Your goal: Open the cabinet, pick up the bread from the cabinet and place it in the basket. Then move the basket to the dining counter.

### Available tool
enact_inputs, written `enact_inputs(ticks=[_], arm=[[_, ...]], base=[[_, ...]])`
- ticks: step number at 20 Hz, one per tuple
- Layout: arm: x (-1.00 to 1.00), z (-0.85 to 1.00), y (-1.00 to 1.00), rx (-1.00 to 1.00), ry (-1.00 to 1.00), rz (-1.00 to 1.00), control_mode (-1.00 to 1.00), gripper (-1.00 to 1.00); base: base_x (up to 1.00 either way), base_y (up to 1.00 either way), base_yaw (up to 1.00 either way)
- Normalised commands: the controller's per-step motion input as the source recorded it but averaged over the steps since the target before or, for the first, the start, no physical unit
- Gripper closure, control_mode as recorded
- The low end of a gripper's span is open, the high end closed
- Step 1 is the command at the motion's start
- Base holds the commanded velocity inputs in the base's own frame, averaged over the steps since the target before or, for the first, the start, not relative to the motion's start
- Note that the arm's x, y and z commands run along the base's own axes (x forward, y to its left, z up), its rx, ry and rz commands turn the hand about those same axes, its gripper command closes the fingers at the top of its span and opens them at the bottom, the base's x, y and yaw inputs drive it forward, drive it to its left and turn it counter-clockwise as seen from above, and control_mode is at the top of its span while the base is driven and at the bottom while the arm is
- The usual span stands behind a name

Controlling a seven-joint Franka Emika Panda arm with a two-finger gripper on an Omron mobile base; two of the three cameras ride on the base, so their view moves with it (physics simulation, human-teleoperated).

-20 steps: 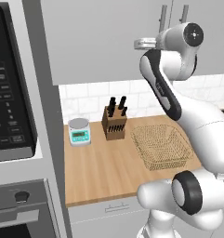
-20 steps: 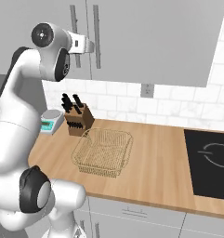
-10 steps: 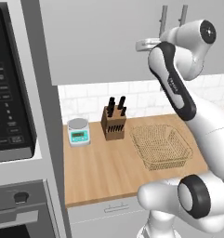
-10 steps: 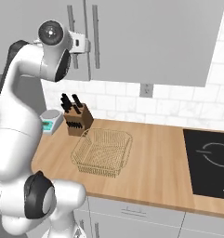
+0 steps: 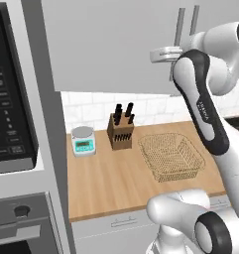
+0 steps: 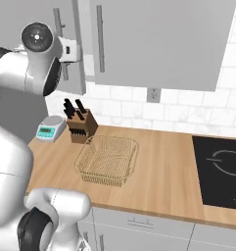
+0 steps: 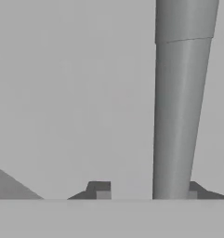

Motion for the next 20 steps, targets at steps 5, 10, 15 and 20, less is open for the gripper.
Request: enact_inputs(ticks=[5,10,15,20], arm=[[-1.0,0.0,0.99,0.0,-0.05,0.0,-1.0,1.0],[-1.0,0.0,1.0,-0.01,-0.03,0.0,-1.0,1.0],[-0.83,0.04,1.0,-0.05,0.08,0.0,-1.0,1.0],[-0.79,0.04,0.93,-0.04,0.02,0.0,-1.0,1.0]], base=[[0.0,0.0,0.0],[0.0,0.0,0.0],[0.0,0.0,0.0],[0.0,0.0,0.0]])
